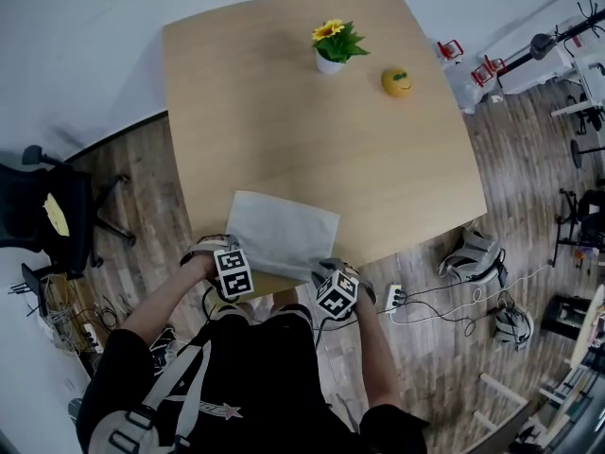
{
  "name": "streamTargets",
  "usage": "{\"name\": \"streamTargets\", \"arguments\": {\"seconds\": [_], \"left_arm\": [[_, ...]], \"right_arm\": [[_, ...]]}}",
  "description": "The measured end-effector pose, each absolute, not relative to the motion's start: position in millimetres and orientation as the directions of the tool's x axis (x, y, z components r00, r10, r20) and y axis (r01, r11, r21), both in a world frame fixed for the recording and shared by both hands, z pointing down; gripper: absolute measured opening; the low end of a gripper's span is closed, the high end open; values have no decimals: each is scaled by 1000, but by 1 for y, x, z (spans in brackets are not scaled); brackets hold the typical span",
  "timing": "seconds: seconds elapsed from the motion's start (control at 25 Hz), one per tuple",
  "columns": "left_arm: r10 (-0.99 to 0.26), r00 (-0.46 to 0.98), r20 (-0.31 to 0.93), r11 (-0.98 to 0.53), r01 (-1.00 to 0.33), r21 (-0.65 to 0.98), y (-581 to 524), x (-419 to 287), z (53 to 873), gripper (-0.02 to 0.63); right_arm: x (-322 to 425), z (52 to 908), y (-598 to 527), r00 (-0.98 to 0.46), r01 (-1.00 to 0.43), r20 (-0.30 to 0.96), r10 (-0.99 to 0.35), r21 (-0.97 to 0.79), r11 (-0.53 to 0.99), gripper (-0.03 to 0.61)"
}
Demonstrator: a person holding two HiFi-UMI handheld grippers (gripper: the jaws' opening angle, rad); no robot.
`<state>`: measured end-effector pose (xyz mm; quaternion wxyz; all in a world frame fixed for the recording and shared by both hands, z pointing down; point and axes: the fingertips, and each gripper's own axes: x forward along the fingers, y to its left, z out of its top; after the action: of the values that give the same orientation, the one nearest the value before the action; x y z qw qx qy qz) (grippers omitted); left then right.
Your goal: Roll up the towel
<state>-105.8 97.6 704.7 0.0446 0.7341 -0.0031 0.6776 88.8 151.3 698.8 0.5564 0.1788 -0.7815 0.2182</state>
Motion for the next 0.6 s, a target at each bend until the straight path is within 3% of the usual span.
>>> {"name": "streamTargets", "arguments": {"seconds": [0.12, 0.6], "left_arm": [[-25, 109, 994, -994, -112, -13, 89, -108, 701, 227], [-213, 162, 964, -970, -156, -188, 90, -121, 670, 218]], "right_arm": [[95, 696, 145, -279, -558, 952, -128, -53, 828, 163], [91, 664, 164, -205, -562, 935, -290, 130, 817, 166]]}}
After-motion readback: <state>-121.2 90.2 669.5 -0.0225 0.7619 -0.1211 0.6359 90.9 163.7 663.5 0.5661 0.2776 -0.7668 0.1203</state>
